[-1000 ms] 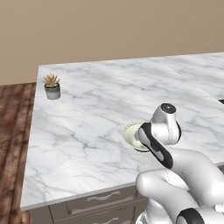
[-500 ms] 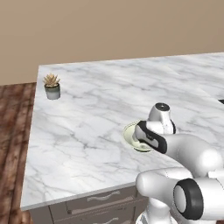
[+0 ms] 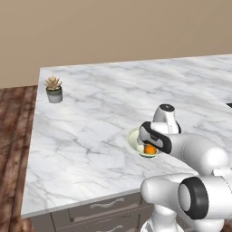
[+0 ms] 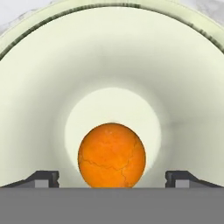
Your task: Take the tangerine, orange, and fish from the freezer and place them in the bowl on the counter.
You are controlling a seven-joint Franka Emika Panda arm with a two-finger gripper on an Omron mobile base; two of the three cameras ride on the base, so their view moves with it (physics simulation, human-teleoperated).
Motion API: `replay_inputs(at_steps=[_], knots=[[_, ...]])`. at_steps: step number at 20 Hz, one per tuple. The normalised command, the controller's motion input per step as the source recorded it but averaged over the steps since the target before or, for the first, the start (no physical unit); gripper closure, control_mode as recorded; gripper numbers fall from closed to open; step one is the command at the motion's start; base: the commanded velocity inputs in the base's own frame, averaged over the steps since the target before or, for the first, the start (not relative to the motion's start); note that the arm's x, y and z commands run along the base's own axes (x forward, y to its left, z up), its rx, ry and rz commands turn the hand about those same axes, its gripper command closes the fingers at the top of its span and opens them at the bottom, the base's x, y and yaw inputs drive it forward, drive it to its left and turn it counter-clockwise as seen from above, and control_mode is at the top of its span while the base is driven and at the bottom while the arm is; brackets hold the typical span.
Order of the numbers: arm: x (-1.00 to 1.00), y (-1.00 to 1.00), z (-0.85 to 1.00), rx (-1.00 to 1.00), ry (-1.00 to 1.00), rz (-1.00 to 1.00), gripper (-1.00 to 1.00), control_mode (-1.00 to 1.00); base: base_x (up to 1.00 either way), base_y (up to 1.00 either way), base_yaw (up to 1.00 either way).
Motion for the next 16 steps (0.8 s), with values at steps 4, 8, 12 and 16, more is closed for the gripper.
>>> replay_inputs(at_steps=[4,8,12,16], knots=[[0.0,0.0,0.06,0.0,0.0,0.0,-1.0,-1.0,0.0,0.0,0.0],[0.0,0.0,0.35,0.0,0.0,0.0,-1.0,-1.0,0.0,0.0,0.0],[-0.1,0.02,0.64,0.0,0.0,0.0,-1.0,-1.0,0.0,0.0,0.0],[-0.78,0.0,0.67,0.0,-0.02,0.01,-1.0,-1.0,0.0,0.0,0.0]])
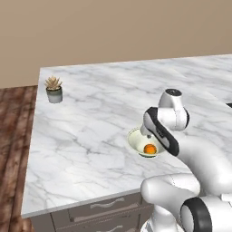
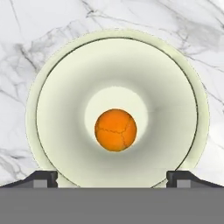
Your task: Take the tangerine, orange, and fish from the freezer and place them in the bowl on the counter.
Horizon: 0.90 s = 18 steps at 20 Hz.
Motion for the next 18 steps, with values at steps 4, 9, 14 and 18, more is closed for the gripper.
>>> replay_inputs(at_steps=[4,9,14,18], knots=[[-0.95,-0.02,0.67,0.0,-0.07,0.0,-1.0,-1.0,0.0,0.0,0.0],[-0.89,-0.14,0.5,0.0,-0.11,0.0,-1.0,-1.0,0.0,0.0,0.0],[-0.63,-0.04,0.45,0.0,-0.12,0.0,-1.0,-1.0,0.0,0.0,0.0],[-0.06,0.07,0.56,0.0,-0.09,0.0,-1.0,-1.0,0.0,0.0,0.0]])
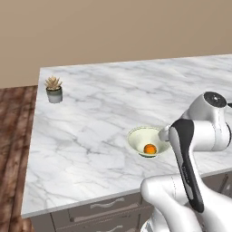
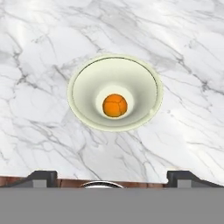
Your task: Take the tangerine, orange, and fish from the freezer and place them in the bowl on the counter.
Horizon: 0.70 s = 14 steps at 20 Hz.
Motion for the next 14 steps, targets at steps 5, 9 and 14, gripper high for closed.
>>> replay_inputs(at_steps=[5,9,14], knots=[[-0.01,0.14,0.63,0.0,0.0,-0.01,-1.0,-1.0,0.0,0.0,0.0],[-0.11,0.09,0.42,0.0,0.0,-0.05,-1.0,-1.0,0.0,0.0,0.0],[-0.31,0.04,0.14,0.0,0.0,-0.07,-1.0,-1.0,0.0,0.0,0.0]])
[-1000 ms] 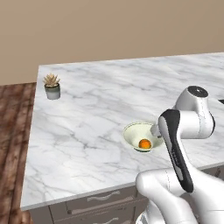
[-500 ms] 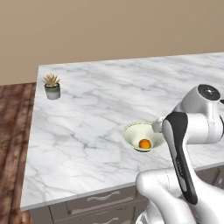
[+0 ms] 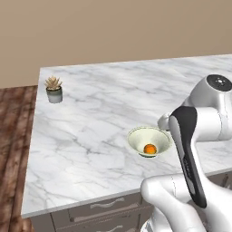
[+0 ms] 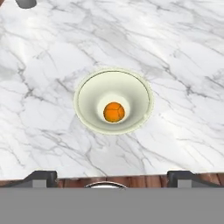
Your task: Take the tangerine, orange, and fish from the freezer and place them in the bowl on the counter.
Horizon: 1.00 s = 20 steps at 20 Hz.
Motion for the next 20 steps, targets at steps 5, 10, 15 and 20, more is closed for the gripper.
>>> replay_inputs(at_steps=[5,10,15,20], knots=[[-0.2,0.02,0.0,0.0,0.0,-0.02,-1.0,1.0,-0.51,0.18,0.0],[0.0,0.0,0.0,0.0,0.0,0.0,-1.0,1.0,-0.98,0.96,0.14],[0.0,0.0,0.0,0.0,0.0,0.0,-1.0,1.0,-0.57,1.0,0.4],[0.0,0.0,0.0,0.0,0.0,0.0,-1.0,1.0,-0.19,1.0,0.52]])
